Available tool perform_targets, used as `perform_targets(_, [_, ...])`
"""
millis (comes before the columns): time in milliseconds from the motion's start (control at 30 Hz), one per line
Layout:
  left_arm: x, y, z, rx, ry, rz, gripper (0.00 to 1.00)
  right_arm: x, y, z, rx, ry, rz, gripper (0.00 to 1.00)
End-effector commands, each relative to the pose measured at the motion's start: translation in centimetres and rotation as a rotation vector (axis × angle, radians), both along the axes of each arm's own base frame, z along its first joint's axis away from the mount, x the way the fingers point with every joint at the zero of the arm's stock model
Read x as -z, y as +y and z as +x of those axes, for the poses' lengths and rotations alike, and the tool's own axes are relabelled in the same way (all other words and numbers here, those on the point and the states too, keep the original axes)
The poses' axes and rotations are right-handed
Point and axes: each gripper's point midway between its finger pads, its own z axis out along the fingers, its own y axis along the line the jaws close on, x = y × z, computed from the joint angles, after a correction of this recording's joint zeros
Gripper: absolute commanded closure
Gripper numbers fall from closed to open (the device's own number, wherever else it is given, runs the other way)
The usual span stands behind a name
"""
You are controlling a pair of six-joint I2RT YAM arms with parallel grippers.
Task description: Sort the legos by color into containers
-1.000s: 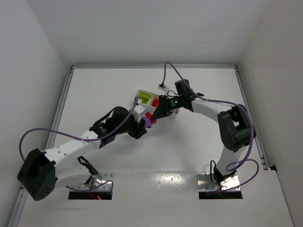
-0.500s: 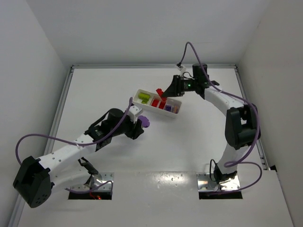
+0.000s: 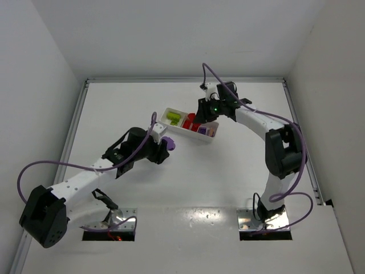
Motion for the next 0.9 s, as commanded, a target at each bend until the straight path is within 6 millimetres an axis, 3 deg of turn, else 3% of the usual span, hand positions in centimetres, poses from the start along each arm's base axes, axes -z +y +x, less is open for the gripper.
perform_targets(0, [-2.8, -0.6, 1.8, -0.020, -0.049, -0.051, 0.83, -1.2, -0.1, 3.2, 0.043, -0.119, -0.063, 1.00])
perform_targets(233, [-3.3, -0.3, 3.0, -0.041, -0.055, -0.059, 0.83, 1.0, 0.5, 5.0, 0.034, -0.110, -0.108, 0.97])
perform_targets(467, [-3.5, 0.3, 3.9, -0.063, -0.052, -0.061, 0.83, 3.2, 0.7, 4.9, 0.015, -0.082, -0.140, 0.86])
perform_targets(600, [-3.4, 0.3, 4.4, -0.066, -0.048, -0.063, 0.83, 3.2, 0.7, 4.9, 0.015, -0.082, -0.140, 0.65])
perform_targets(633, [-3.4, 0.3, 4.5, -0.062, -0.053, -0.057, 0.83, 3.2, 0.7, 4.9, 0.015, -0.082, -0.140, 0.53])
perform_targets(667, [-3.1, 0.2, 4.4, -0.053, -0.042, -0.057, 0.83, 3.2, 1.2, 4.6, 0.005, -0.083, -0.139, 0.48])
perform_targets(767, [-3.0, 0.2, 4.6, -0.053, -0.041, -0.063, 0.83, 0.8, 1.6, 4.4, -0.001, -0.128, -0.121, 0.31])
perform_targets(867, [-2.9, -0.1, 4.9, -0.043, -0.036, -0.066, 0.83, -2.3, 3.2, 3.0, -0.084, -0.147, -0.014, 0.29])
